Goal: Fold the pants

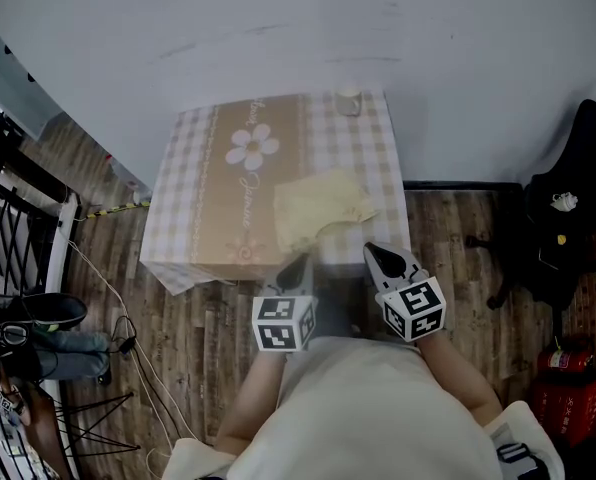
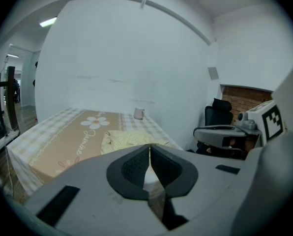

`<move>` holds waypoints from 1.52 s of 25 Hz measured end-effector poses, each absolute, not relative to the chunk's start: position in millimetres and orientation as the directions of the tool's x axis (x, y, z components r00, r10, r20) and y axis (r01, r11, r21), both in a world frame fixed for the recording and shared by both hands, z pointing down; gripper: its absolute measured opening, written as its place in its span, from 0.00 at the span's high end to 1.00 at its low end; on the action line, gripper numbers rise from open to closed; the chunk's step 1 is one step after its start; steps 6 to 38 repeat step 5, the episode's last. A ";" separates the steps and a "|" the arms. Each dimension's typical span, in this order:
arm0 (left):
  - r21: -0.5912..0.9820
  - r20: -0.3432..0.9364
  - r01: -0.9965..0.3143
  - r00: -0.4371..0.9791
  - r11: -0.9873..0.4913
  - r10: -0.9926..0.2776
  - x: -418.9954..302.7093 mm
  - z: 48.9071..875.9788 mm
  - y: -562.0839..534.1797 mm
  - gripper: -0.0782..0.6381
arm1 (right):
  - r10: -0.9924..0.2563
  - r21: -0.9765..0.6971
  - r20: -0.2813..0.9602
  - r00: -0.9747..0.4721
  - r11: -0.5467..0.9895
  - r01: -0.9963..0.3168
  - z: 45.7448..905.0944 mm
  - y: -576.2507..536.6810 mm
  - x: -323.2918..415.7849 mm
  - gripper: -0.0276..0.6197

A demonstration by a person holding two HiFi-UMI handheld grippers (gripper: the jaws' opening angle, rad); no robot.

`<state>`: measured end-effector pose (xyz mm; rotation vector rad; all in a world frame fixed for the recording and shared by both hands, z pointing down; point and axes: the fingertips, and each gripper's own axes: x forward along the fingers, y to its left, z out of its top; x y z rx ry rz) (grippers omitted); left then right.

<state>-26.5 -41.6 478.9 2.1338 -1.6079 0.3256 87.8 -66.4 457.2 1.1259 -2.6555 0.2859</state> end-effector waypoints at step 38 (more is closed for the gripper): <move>0.205 0.444 -0.954 0.289 -0.218 -0.848 -27.7 479.2 -43.8 0.88 | -0.680 -0.081 0.297 -0.670 0.682 -0.727 457.9 -69.1 87.7 0.96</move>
